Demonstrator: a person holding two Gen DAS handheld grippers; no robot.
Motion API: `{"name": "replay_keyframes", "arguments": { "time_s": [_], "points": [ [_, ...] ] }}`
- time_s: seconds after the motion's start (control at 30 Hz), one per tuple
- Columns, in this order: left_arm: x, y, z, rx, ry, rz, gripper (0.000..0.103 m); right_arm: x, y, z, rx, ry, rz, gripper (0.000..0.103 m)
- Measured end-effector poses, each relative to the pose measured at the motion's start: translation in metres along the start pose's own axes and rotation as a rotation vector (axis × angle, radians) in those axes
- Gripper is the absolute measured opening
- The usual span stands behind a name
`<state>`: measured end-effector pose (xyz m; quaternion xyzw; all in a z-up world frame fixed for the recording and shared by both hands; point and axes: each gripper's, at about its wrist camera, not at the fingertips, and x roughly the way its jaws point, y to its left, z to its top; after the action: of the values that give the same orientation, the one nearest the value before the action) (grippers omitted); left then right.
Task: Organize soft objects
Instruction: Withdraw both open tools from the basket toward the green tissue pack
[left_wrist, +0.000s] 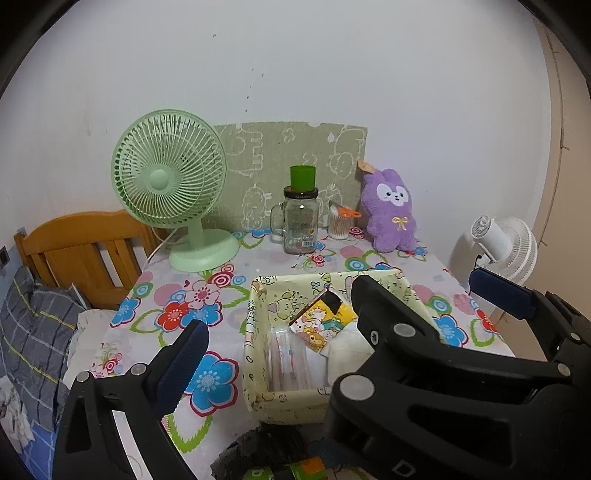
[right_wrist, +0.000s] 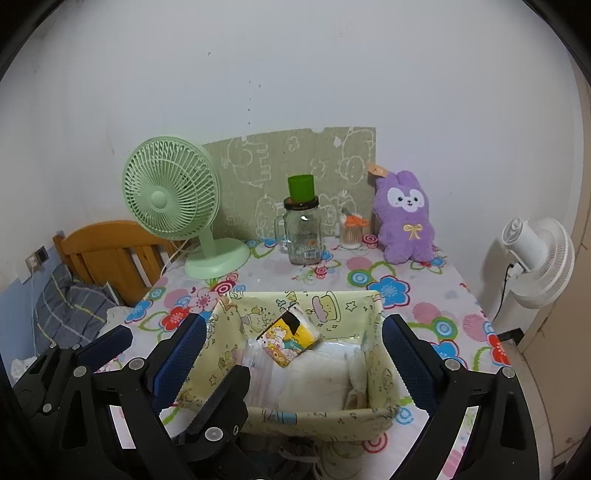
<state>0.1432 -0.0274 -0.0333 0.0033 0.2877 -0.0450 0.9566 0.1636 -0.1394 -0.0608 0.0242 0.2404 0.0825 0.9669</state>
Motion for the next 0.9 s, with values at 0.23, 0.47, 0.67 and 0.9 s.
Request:
{"name": "replay_keyframes", "arguments": {
  "time_s": [0.23,0.47,0.67,0.9],
  "points": [
    [-0.02,-0.003,-0.005,0.008,-0.012,-0.007,0.101,-0.027,0.001,-0.004,-0.007,-0.028,-0.008,0.101],
    [-0.044,-0.005,-0.011,0.022,-0.04,-0.005,0.102,-0.052,0.005,-0.01,-0.023,-0.036,-0.014,0.103],
    [-0.06,-0.007,-0.017,0.024,-0.059,0.0,0.102,-0.071,0.008,-0.015,-0.035,-0.046,-0.012,0.103],
    [-0.076,-0.009,-0.028,0.014,-0.062,-0.004,0.103,-0.092,0.012,-0.025,-0.048,-0.055,-0.018,0.103]
  ]
}}
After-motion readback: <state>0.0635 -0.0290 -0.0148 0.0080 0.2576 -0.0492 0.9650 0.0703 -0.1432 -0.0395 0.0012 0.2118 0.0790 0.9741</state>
